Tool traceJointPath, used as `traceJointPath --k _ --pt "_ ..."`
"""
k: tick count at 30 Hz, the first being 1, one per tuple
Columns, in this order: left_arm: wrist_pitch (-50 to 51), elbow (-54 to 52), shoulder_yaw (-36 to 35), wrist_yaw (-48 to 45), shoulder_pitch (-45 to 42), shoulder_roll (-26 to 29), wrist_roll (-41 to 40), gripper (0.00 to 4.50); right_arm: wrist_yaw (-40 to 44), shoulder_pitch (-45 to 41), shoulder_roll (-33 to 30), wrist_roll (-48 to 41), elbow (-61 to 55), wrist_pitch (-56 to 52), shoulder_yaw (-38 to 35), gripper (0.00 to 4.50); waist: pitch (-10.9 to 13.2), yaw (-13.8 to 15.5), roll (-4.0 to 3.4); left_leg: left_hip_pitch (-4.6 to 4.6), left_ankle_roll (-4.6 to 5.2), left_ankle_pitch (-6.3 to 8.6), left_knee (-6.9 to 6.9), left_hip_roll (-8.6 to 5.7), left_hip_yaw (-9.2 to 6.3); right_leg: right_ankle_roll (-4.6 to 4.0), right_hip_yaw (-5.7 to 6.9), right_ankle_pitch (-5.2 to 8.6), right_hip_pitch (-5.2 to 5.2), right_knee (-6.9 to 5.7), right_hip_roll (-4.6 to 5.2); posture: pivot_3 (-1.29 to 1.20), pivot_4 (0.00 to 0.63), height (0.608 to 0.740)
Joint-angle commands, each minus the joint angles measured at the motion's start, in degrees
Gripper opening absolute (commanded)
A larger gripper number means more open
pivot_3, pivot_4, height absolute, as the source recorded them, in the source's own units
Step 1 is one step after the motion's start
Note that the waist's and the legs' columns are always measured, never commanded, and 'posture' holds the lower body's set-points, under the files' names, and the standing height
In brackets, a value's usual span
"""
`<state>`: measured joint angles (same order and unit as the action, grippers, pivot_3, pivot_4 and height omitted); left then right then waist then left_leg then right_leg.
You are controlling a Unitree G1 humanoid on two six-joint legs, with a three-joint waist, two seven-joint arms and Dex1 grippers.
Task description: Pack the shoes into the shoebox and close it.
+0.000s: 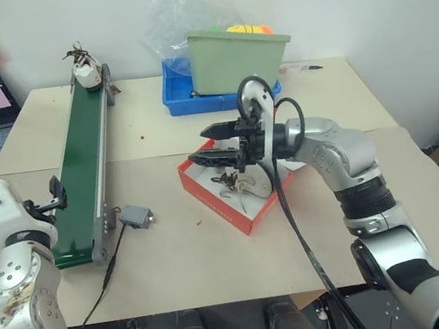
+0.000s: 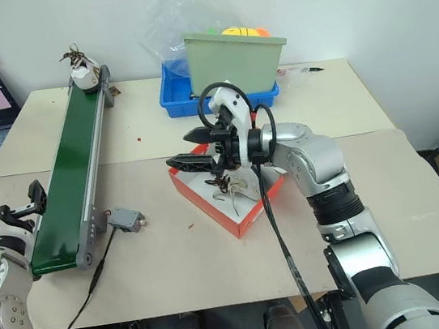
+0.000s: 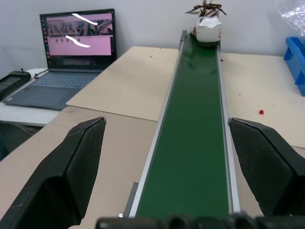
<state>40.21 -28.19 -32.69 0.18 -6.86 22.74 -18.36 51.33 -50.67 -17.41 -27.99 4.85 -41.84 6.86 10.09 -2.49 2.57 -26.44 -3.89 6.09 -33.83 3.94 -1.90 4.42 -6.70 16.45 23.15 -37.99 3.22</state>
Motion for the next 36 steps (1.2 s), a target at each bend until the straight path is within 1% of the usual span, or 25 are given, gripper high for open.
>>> traceJointPath --k 1,12,36 --pt "-3.34 1.36 -0.23 -1.48 -0.07 0.66 0.37 4.41 -0.61 0.09 -0.23 0.06 -2.65 1.23 -0.83 4.50 0.00 0.00 0.00 0.00 0.00 0.00 0.00 0.00 0.00 0.00 0.00 0.00 0.00 0.00 0.00 0.00 0.150 0.740" --pt "-5.66 6.17 2.27 -2.54 -3.12 2.20 1.69 4.41 -2.15 1.01 -0.80 -0.34 -5.36 -0.36 -1.08 4.50 0.00 0.04 0.00 0.00 0.00 0.00 -0.01 0.00 0.00 0.00 0.00 0.00 -0.01 0.00 0.00 0.00 0.150 0.740" --pt "-7.09 7.23 4.17 -2.75 -3.76 1.36 1.87 4.41 -3.15 0.80 -0.95 -1.09 -6.36 -1.08 -0.85 4.50 0.00 0.01 0.00 0.00 0.01 0.00 -0.01 0.00 0.00 0.00 0.00 0.00 -0.01 -0.02 0.00 0.00 0.150 0.740"
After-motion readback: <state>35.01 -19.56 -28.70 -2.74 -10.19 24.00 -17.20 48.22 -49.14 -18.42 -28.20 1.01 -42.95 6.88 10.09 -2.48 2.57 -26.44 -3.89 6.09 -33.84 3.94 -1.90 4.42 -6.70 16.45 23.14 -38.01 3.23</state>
